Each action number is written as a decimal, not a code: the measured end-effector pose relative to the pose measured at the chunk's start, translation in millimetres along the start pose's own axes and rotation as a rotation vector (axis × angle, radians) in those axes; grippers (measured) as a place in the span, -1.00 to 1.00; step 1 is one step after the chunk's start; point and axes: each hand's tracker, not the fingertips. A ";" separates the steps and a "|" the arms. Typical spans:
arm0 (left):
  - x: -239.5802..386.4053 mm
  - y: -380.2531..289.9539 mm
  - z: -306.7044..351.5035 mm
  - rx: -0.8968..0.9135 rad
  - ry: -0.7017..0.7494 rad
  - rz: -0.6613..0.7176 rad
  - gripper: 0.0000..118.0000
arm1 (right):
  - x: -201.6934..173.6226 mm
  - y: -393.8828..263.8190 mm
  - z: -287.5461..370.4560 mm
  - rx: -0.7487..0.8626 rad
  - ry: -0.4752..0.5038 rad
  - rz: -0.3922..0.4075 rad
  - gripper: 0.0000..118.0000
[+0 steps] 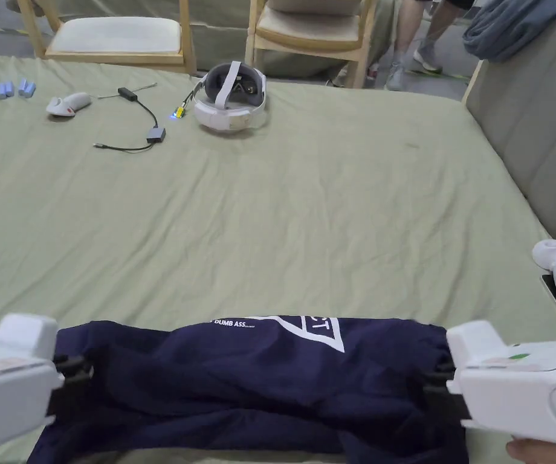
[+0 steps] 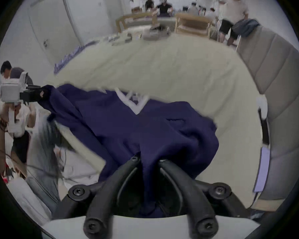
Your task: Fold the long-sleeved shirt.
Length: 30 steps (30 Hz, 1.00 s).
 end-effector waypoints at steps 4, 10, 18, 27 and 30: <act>1.6 -8.4 -56.5 -0.173 0.010 -0.009 -0.78 | 9.6 -8.6 -61.5 -0.212 -0.023 0.058 -0.85; 2.7 -8.0 -77.4 -0.184 0.019 0.019 -0.39 | 7.8 -21.3 -62.9 -0.169 -0.015 -0.016 -0.46; -9.4 -2.1 45.9 0.102 -0.096 0.128 0.73 | -7.0 -12.3 37.4 0.169 -0.027 -0.098 0.86; -20.2 18.2 29.2 0.192 -0.075 0.190 -0.69 | -33.1 9.6 57.4 0.286 -0.133 -0.116 -1.00; -50.6 11.9 8.1 0.164 -0.178 0.311 0.86 | -34.5 4.3 59.0 0.314 -0.065 -0.164 -1.00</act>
